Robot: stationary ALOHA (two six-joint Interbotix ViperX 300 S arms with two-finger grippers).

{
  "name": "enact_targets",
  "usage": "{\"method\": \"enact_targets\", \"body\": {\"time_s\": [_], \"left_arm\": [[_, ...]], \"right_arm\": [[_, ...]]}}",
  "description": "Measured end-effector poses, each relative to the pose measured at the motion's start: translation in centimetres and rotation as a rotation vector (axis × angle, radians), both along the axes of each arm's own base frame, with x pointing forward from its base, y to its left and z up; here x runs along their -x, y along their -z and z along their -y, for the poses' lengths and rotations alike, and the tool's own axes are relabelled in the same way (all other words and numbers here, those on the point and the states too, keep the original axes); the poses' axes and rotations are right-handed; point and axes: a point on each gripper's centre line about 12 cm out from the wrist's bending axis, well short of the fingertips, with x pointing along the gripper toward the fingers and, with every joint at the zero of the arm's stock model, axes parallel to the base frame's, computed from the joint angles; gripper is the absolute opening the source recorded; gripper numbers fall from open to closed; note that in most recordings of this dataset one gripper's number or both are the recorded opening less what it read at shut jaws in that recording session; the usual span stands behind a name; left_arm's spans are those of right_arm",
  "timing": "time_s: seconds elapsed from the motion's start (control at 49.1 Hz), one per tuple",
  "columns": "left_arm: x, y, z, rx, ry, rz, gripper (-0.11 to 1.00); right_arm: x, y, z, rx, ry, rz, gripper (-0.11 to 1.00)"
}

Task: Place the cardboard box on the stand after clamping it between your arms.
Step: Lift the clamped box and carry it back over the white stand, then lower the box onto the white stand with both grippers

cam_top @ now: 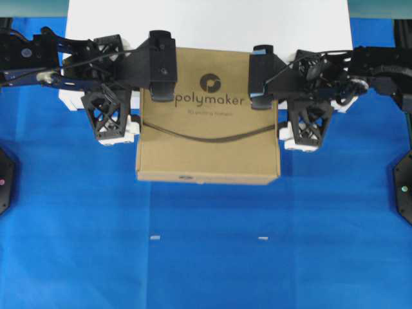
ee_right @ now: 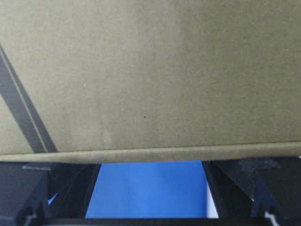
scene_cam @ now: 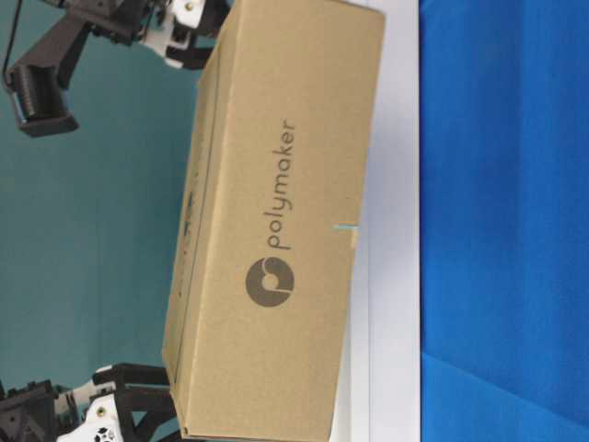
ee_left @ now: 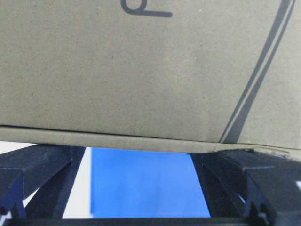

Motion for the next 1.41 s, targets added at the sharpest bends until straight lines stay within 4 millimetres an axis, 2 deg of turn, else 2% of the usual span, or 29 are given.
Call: {"method": "enact_targets", "body": {"time_s": [0.367, 0.733, 0.896, 1.1, 1.406], "left_arm": [[0.6, 0.7, -3.7, -0.046, -0.03, -0.038, 0.86], [-0.9, -0.9, -7.3, -0.107, -0.038, -0.03, 0.86], [-0.9, -0.3, -8.6, -0.101, -0.065, -0.042, 0.86], [-0.4, 0.9, -10.6, -0.114, -0.075, -0.082, 0.86], [-0.6, 1.3, -13.3, -0.12, -0.117, -0.096, 0.86]], "right_arm": [[-0.6, -1.8, 3.0, 0.025, 0.004, 0.055, 0.99], [-0.2, -0.1, 7.1, 0.001, -0.007, 0.045, 0.99], [0.1, 0.1, 8.4, -0.01, 0.008, 0.049, 0.99], [-0.7, -1.6, 10.3, 0.036, -0.005, 0.086, 0.99], [-1.1, -0.5, 12.5, 0.017, -0.01, 0.071, 0.99]]}}
